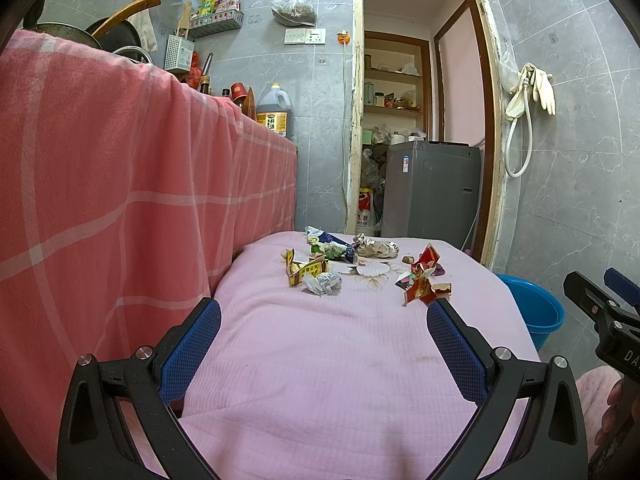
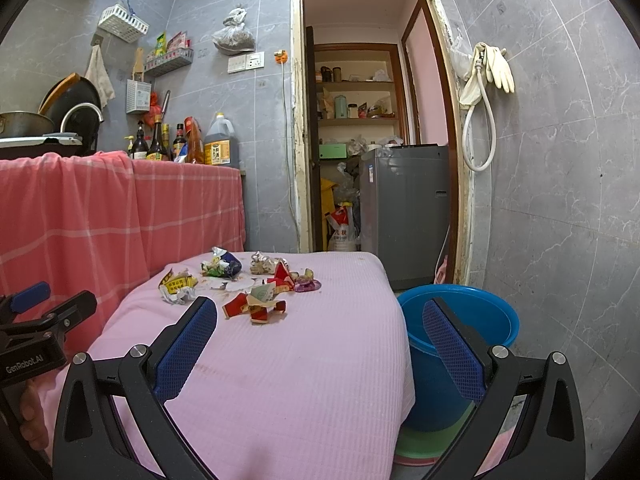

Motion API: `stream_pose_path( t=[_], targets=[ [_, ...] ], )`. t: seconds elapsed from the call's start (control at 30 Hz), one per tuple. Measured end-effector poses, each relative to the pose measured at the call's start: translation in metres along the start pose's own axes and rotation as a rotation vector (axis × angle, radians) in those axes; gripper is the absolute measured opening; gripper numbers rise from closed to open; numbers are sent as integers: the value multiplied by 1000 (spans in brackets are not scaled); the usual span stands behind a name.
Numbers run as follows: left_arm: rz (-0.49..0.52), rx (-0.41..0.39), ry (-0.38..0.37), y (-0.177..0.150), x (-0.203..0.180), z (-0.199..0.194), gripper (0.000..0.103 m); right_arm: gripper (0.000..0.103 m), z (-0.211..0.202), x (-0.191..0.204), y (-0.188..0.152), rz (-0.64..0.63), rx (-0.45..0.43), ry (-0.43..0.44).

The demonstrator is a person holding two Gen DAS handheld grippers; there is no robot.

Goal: Collect trash

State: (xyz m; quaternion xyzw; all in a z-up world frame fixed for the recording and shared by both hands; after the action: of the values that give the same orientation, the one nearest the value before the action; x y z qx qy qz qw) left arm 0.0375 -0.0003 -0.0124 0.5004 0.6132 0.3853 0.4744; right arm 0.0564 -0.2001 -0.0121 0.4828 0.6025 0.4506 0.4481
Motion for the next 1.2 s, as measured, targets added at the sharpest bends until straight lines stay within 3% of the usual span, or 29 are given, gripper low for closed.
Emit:
stream_pose_path(
  t=[1.2],
  targets=[
    [-31,10,7,-2,6,5,101,103,0,2,0,-6,-4,-1]
  ],
)
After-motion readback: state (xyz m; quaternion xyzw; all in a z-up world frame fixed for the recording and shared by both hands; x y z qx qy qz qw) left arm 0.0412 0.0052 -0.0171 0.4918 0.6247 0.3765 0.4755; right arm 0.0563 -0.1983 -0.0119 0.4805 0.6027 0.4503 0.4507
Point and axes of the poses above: each gripper's, at about its wrist camera, not at the fingertips, and z roughly the way its jaws point, x to its left, y to its top, the point moved 4 cm from there along z, roughly the way its jaws point, and after that the axes turned 9 degrees about -z, right-handed, at the moved point
